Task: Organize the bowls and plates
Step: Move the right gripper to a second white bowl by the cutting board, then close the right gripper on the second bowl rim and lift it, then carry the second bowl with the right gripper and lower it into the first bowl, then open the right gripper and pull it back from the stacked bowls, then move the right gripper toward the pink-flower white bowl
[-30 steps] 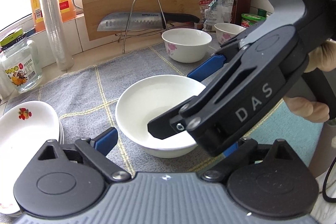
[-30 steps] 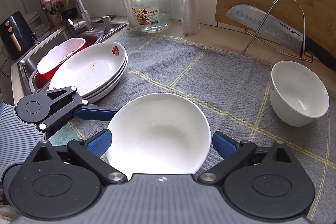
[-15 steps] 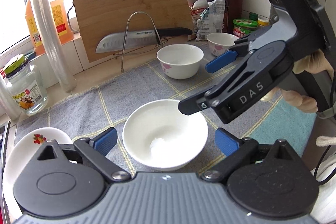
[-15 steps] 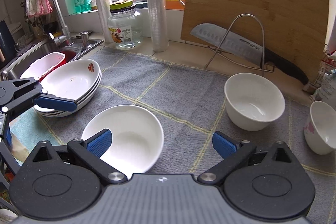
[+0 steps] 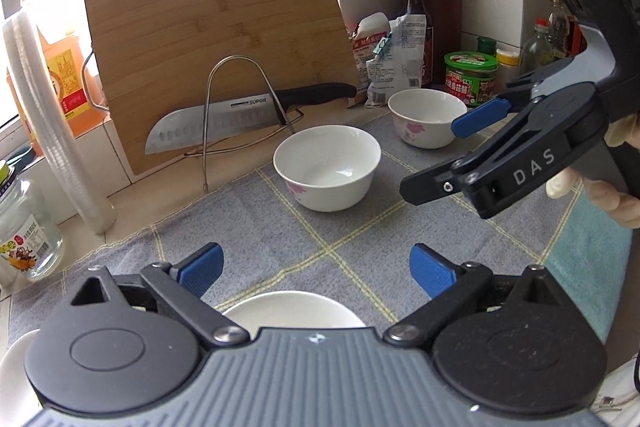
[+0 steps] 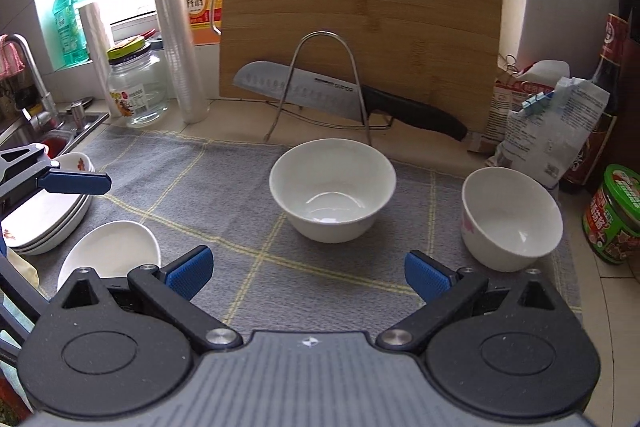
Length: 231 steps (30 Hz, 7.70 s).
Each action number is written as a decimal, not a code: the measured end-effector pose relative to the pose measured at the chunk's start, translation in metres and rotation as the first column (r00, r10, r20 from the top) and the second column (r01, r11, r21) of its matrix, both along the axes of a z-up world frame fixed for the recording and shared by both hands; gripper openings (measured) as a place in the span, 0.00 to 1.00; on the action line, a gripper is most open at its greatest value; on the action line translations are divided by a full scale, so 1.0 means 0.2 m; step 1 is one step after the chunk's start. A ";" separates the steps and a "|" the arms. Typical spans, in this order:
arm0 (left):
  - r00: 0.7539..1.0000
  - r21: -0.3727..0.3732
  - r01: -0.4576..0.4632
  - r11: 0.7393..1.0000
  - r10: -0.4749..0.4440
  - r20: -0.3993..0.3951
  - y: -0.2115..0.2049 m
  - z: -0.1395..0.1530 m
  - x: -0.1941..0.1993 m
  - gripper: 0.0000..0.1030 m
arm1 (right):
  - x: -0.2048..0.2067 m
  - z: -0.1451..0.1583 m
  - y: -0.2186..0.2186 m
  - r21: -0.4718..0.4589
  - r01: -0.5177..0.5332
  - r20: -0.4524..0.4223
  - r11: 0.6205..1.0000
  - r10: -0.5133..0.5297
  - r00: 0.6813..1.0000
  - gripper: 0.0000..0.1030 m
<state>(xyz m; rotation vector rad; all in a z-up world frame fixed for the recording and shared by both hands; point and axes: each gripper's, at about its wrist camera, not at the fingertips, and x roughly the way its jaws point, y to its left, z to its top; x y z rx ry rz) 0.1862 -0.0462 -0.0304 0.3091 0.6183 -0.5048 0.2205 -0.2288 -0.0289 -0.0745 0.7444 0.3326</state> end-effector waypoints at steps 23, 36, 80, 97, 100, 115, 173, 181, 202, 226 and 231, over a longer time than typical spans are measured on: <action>0.998 0.011 -0.003 1.000 0.003 -0.067 -0.32 -0.20 0.40 0.96 | 0.41 -0.07 -0.08 0.033 -0.051 -0.041 0.998 0.053 0.998 1.00; 0.994 0.021 0.000 1.000 0.003 -0.111 -0.35 -0.26 0.52 0.94 | 0.59 -0.13 -0.05 0.049 -0.102 -0.076 0.994 0.105 0.992 1.00; 0.995 0.014 0.039 0.999 -0.038 -0.093 -0.36 -0.18 0.44 0.79 | 0.58 -0.12 -0.02 0.078 -0.175 -0.095 0.982 0.182 0.979 0.87; 0.995 0.035 0.039 0.999 -0.035 -0.088 -0.26 -0.05 0.17 0.79 | 0.29 0.03 0.05 0.093 -0.217 -0.052 0.972 0.222 0.974 0.87; 0.995 0.031 0.028 0.999 -0.025 -0.094 -0.23 -0.04 0.12 0.79 | 0.24 0.05 0.08 0.097 -0.229 -0.051 0.969 0.234 0.971 0.87; 0.994 0.024 -0.036 0.999 0.038 -0.106 -0.09 0.02 -0.10 0.79 | 0.02 0.11 0.22 0.094 -0.303 -0.043 0.948 0.308 0.950 0.87; 0.980 0.064 -0.166 0.984 0.172 -0.105 0.19 -0.08 -0.24 0.91 | -0.06 -0.06 0.60 0.087 -0.409 -0.121 0.909 0.417 0.901 0.87; 0.976 0.057 -0.175 0.983 0.181 -0.118 0.22 -0.07 -0.25 0.91 | -0.08 -0.06 0.58 0.066 -0.392 -0.103 0.918 0.397 0.912 1.00; 0.984 0.023 -0.123 0.992 0.125 -0.124 0.14 -0.01 -0.28 0.91 | -0.04 -0.19 0.30 0.174 -0.241 -0.138 0.955 0.266 0.954 1.00; 0.991 -0.061 -0.037 0.997 0.029 -0.134 -0.34 0.01 -0.09 0.91 | -0.05 -0.18 -0.38 -0.084 0.092 0.006 0.992 -0.092 0.996 1.00; 0.990 -0.049 -0.041 0.998 0.034 -0.140 -0.50 0.00 0.01 0.91 | -0.04 -0.29 -0.52 -0.216 0.106 0.015 0.971 -0.105 0.994 1.00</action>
